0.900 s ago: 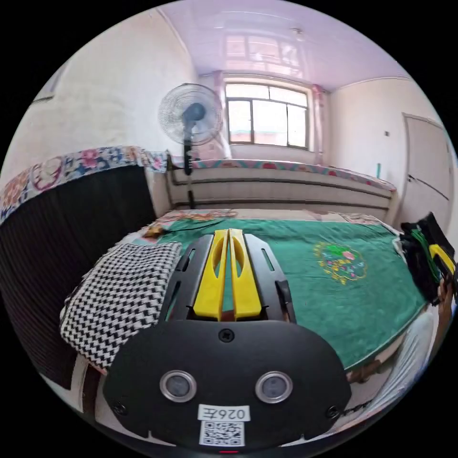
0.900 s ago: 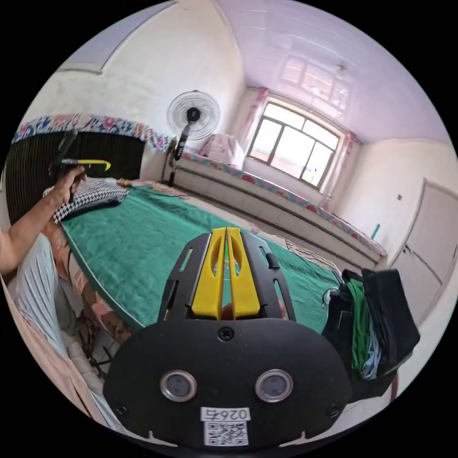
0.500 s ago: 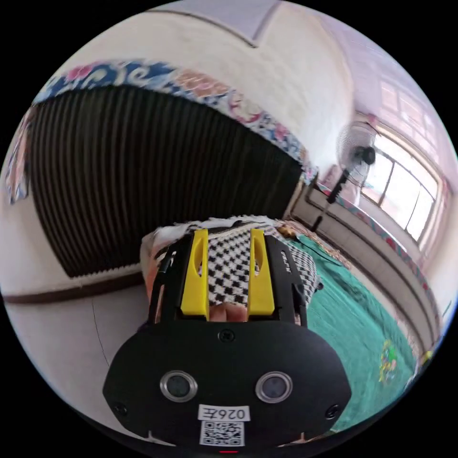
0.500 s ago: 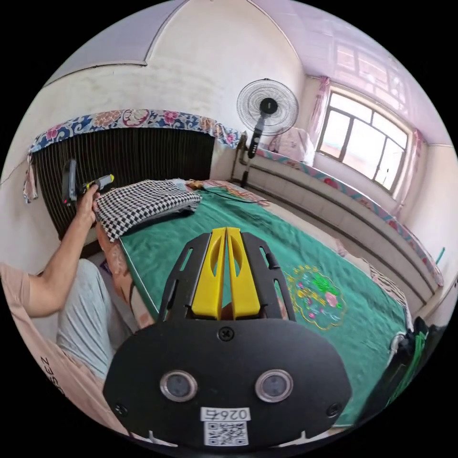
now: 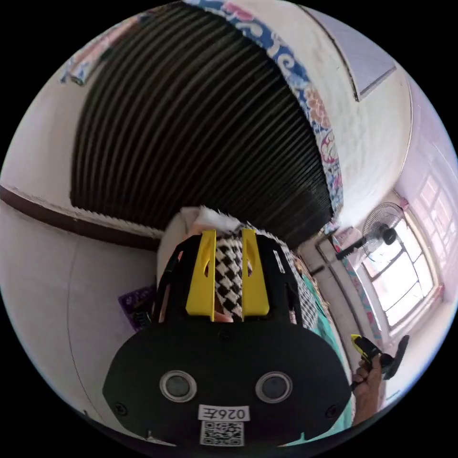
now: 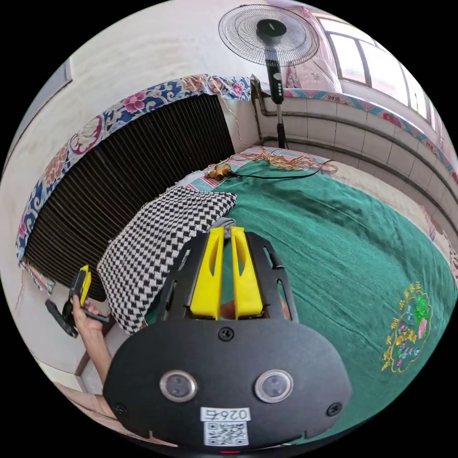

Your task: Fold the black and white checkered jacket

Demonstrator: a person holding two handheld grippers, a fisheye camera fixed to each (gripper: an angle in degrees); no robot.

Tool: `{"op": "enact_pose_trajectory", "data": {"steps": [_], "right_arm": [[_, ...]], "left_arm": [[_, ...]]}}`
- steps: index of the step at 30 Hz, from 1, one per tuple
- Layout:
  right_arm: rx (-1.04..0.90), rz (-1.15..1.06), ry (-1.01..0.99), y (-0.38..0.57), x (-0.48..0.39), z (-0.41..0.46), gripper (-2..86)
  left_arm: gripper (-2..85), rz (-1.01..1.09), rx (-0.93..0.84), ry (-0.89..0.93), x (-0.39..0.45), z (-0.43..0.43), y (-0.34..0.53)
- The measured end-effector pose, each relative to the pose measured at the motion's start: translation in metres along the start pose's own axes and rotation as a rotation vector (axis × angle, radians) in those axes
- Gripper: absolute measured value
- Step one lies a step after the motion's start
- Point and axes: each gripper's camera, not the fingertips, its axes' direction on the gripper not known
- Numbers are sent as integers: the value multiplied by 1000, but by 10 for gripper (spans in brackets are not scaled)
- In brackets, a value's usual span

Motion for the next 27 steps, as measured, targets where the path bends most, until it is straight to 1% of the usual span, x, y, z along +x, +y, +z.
{"op": "enact_pose_trajectory", "data": {"steps": [2, 3, 4, 6, 9, 13, 15, 16, 18, 21, 23, 27], "right_arm": [[-31, 52, -66, -28, 15, 24, 14], [-51, 81, -113, -46, 25, 41, 18], [-66, 107, -148, -63, 33, 58, 23], [-88, 134, -177, -87, 43, 82, 34], [-127, 171, -189, -122, 56, 124, 56], [-177, 211, -198, -155, 67, 173, 86], [-203, 227, -197, -167, 71, 193, 101], [-226, 232, -199, -174, 73, 206, 106], [-257, 248, -214, -182, 76, 223, 112], [-311, 272, -248, -193, 79, 247, 105], [-318, 273, -247, -198, 81, 252, 99], [-321, 196, -207, -201, 71, 263, 94]], "left_arm": [[111, 30, 17, -69, -16, -6, 4], [136, 27, -18, -69, -28, 0, 7], [143, 25, -42, -58, -35, 5, 9], [167, 5, -174, 33, -63, 29, 19], [181, -45, -301, 132, -95, 54, 34], [203, -49, -376, 180, -113, 69, 52], [195, 9, -435, 237, -112, 77, 62], [190, 28, -455, 233, -111, 79, 65], [168, 74, -455, 213, -111, 75, 75], [136, 62, -426, 233, -124, 64, 85], [128, 42, -412, 247, -132, 59, 93], [127, 35, -392, 244, -142, 51, 109]]}}
